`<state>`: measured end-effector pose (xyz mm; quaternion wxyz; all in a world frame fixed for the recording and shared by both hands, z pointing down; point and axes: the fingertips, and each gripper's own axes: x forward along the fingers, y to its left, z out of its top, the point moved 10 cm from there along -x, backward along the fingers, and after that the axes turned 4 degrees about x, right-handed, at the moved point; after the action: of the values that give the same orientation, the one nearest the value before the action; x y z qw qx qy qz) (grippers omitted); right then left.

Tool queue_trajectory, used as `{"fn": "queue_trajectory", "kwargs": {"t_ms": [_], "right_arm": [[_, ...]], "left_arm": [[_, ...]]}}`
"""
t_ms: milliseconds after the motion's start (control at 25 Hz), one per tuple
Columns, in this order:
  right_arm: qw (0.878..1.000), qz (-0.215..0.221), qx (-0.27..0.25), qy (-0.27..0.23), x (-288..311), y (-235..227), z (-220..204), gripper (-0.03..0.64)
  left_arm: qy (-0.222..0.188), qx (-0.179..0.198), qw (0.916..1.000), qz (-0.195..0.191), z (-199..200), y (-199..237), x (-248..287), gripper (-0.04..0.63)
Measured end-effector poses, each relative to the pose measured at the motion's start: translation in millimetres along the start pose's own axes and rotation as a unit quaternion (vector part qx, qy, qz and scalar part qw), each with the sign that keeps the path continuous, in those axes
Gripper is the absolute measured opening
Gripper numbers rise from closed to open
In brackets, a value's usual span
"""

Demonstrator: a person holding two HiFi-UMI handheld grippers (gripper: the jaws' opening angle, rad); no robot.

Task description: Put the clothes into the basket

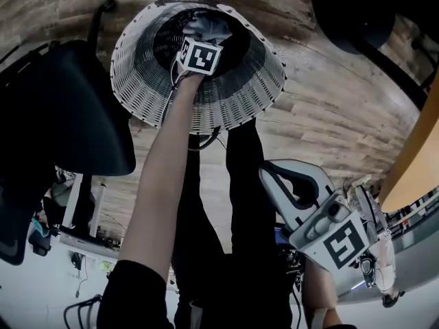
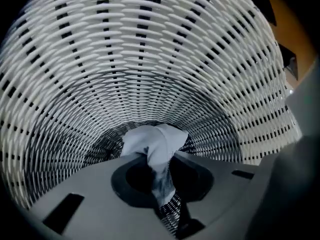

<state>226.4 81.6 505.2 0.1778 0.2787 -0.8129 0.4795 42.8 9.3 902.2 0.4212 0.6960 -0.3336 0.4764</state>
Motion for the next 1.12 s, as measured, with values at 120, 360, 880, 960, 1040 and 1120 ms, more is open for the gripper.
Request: {"fn": "queue_trajectory", "kwargs": {"t_ms": [120,360,880,960,1040,1120], "right_arm": [[1.0,-0.002,0.004,-0.003,0.8,-1.8,-6.7,0.017],[1.0,-0.006,0.014,-0.005,10.3,0.1,-19.6,0.017],[1.0,-0.001,0.023,-0.009,11.5,15.8,-26.7,0.017],[1.0,0.003,0.018,-0.01,9.9,21.3,-22.9,0.017],[1.0,0.005,0.012,-0.012,9.2,25.9,-19.7,0.017],[1.0,0.009,0.005,-0.013,9.4,32.5,-17.4,0.017]], "left_arm": [[-0.006,-0.001,1.0,-0.001,2.1,0.7,11.2,0.072],[0.012,0.042,0.9991,-0.001,-1.6,4.4,35.0,0.072],[0.042,0.068,0.9968,-0.005,-12.3,14.6,29.3,0.129],[0.035,0.061,0.9975,-0.003,-11.7,16.4,19.1,0.128],[0.029,0.055,0.9981,0.003,-9.4,18.3,7.6,0.127],[0.027,0.06,0.9978,0.007,-9.0,17.7,-6.4,0.127]]}}
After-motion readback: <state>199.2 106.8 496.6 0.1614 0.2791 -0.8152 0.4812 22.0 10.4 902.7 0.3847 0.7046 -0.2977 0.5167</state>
